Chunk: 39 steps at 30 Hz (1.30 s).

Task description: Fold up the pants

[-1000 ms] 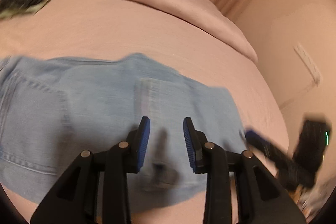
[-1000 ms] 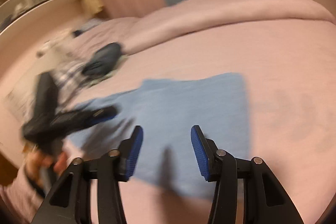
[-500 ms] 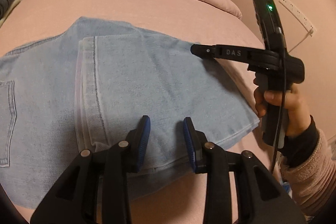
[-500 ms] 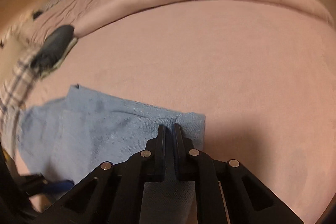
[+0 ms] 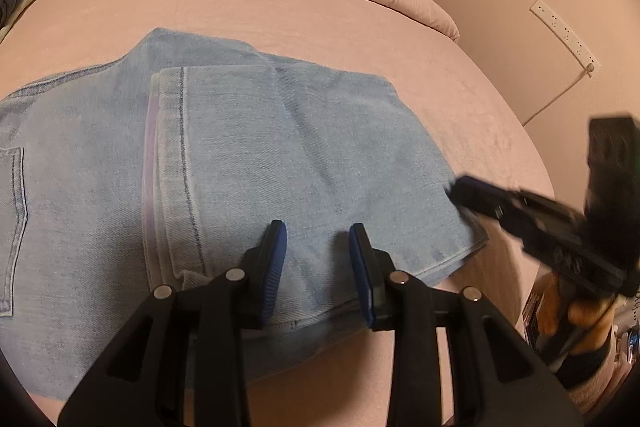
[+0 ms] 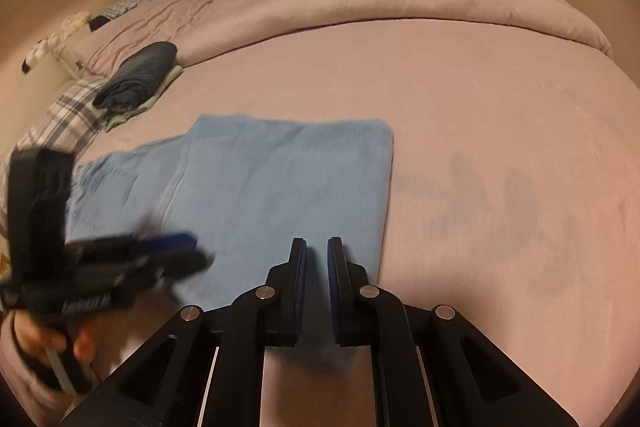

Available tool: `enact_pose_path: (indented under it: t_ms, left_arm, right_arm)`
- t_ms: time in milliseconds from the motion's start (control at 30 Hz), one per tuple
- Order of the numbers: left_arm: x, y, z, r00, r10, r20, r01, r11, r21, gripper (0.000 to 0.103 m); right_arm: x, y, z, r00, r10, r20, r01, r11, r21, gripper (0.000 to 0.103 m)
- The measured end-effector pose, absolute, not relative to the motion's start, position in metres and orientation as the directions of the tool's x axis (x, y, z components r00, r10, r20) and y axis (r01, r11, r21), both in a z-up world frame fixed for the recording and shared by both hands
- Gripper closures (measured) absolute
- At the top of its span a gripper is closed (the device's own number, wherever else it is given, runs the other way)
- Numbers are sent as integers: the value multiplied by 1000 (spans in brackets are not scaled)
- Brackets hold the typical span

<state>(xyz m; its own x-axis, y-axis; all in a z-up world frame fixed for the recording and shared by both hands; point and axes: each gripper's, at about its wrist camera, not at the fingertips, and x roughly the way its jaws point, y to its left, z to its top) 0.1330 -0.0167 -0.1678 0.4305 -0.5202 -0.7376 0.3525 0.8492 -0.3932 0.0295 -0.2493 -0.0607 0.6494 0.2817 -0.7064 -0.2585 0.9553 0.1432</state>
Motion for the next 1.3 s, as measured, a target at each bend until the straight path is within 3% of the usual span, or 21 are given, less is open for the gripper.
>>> enact_pose_path:
  t_ms: [267, 567, 1167, 1300]
  left_arm:
    - [134, -17, -167, 428, -509, -747, 334, 857, -392, 71]
    - [138, -17, -166, 419, -506, -754, 312, 860, -403, 71]
    - [140, -30, -166, 422, -459, -782, 296, 885, -360, 71]
    - [140, -30, -168, 428, -459, -779, 295, 885, -360, 71]
  right_arm:
    - [29, -245, -80, 630, 252, -735, -245, 962, 119, 93]
    - [20, -249, -89, 669, 271, -692, -244, 960, 140, 93]
    - [14, -253, -86, 664, 284, -692, -224, 958, 179, 93]
    - [6, -253, -81, 658, 284, -697, -213, 959, 189, 87]
